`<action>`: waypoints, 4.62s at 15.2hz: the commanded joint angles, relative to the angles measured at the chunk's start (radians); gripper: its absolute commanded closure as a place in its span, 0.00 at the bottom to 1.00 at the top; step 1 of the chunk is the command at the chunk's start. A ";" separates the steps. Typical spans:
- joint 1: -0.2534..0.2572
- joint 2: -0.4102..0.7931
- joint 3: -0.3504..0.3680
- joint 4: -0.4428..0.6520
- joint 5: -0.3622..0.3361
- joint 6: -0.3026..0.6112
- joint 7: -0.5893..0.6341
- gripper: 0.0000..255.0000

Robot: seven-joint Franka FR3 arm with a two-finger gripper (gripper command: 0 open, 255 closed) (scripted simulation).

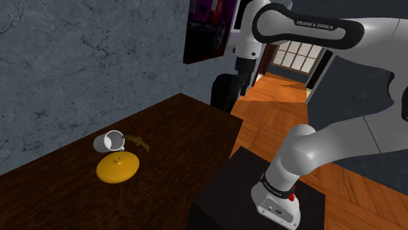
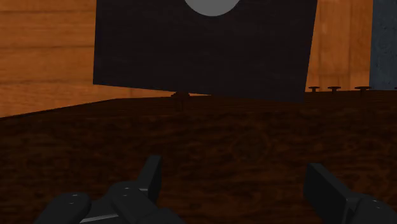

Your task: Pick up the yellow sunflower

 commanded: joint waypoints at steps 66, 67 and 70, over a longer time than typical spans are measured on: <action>0.134 1.465 0.172 1.061 0.275 0.377 0.545 1.00; 0.134 1.460 0.172 1.066 0.274 0.368 0.548 1.00; 0.133 1.445 0.172 1.082 0.273 0.338 0.557 1.00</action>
